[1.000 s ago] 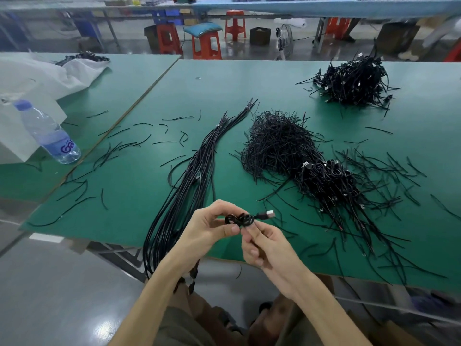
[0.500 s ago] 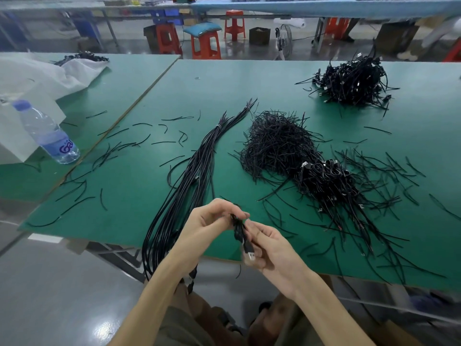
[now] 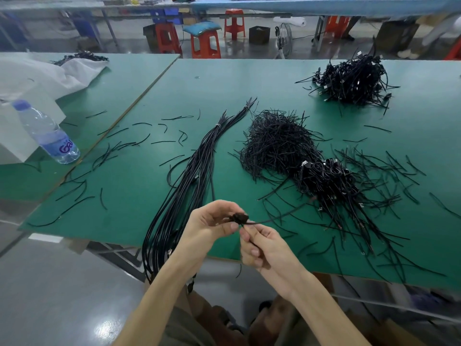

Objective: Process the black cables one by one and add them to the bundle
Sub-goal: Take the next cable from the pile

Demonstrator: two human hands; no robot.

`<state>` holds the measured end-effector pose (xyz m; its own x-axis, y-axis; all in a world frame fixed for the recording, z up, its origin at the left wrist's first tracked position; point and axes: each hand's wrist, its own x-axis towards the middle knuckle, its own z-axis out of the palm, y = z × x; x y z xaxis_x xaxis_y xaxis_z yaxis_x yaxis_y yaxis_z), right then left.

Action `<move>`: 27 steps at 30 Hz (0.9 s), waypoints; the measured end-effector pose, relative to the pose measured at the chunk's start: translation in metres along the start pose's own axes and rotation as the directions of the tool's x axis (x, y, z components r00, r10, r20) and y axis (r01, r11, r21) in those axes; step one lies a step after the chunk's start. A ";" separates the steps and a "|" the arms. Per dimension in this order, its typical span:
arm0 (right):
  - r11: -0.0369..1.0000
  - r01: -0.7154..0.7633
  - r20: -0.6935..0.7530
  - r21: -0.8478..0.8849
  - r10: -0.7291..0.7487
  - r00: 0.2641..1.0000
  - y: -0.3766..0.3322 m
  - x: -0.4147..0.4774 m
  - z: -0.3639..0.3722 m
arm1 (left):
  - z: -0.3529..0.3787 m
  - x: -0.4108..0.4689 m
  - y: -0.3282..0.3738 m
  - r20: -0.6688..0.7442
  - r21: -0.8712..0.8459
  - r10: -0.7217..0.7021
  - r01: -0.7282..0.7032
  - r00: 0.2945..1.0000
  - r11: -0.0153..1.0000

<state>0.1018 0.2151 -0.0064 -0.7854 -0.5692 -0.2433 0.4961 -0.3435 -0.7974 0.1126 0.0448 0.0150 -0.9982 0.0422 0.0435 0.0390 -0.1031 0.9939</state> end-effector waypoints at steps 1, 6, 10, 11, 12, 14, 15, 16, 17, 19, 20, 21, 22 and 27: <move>0.999 -0.013 0.002 0.053 0.012 1.000 0.001 0.000 0.001 | 0.001 -0.001 -0.001 -0.008 0.003 0.018 -0.017 1.000 1.000; 0.994 -0.040 0.022 0.102 0.038 0.999 -0.002 -0.001 0.003 | 0.001 -0.001 0.000 -0.008 0.126 0.074 -0.072 0.997 0.989; 0.993 -0.047 0.066 0.105 0.040 0.997 0.000 -0.002 0.006 | -0.003 -0.001 -0.003 -0.049 0.056 0.088 -0.085 0.995 0.995; 0.993 -0.044 0.073 0.107 0.037 0.997 0.000 -0.002 0.006 | -0.004 -0.001 -0.003 -0.047 0.018 0.088 -0.087 0.995 0.996; 0.993 -0.041 0.077 0.107 0.033 0.996 0.000 -0.001 0.006 | -0.005 -0.001 -0.001 -0.032 -0.031 0.080 -0.081 0.996 0.996; 0.994 -0.041 0.074 0.105 0.034 0.997 0.001 -0.001 0.004 | -0.008 -0.001 0.002 0.020 -0.111 0.037 -0.035 0.999 0.993; 0.994 -0.044 0.071 0.099 0.037 0.997 0.001 0.000 0.003 | -0.010 0.000 0.003 0.032 -0.104 0.014 -0.011 0.999 0.995; 0.995 -0.047 0.069 0.092 0.040 0.997 0.002 0.000 0.002 | -0.011 0.001 0.003 0.045 -0.083 -0.007 0.011 0.999 0.997; 0.995 -0.048 0.069 0.088 0.042 0.997 0.002 0.000 0.002 | -0.011 0.001 0.003 0.053 -0.071 -0.015 0.019 0.998 0.997; 0.996 -0.049 0.061 0.080 0.044 0.997 0.004 0.000 0.001 | -0.012 0.001 0.002 0.074 -0.066 -0.013 0.018 0.997 0.998; 0.996 -0.049 0.052 0.075 0.045 0.998 0.004 0.000 0.001 | -0.012 0.001 0.002 0.086 -0.058 -0.015 0.020 0.996 0.998; 0.997 -0.048 0.040 0.069 0.045 0.998 0.004 0.001 0.001 | -0.013 0.000 0.002 0.104 -0.041 -0.023 0.027 0.994 0.999; 0.997 -0.046 0.029 0.063 0.044 0.999 0.004 0.001 0.000 | -0.013 0.000 0.003 0.127 -0.020 -0.035 0.038 0.991 0.999; 0.998 -0.038 0.021 0.048 0.037 0.999 0.004 0.000 0.001 | -0.013 0.001 0.006 0.126 0.037 -0.030 0.025 0.992 0.999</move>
<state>0.1041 0.2133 -0.0090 -0.7589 -0.5966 -0.2609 0.5422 -0.3571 -0.7606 0.1116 0.0317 0.0199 -0.9850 0.1706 0.0266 0.0156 -0.0657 0.9977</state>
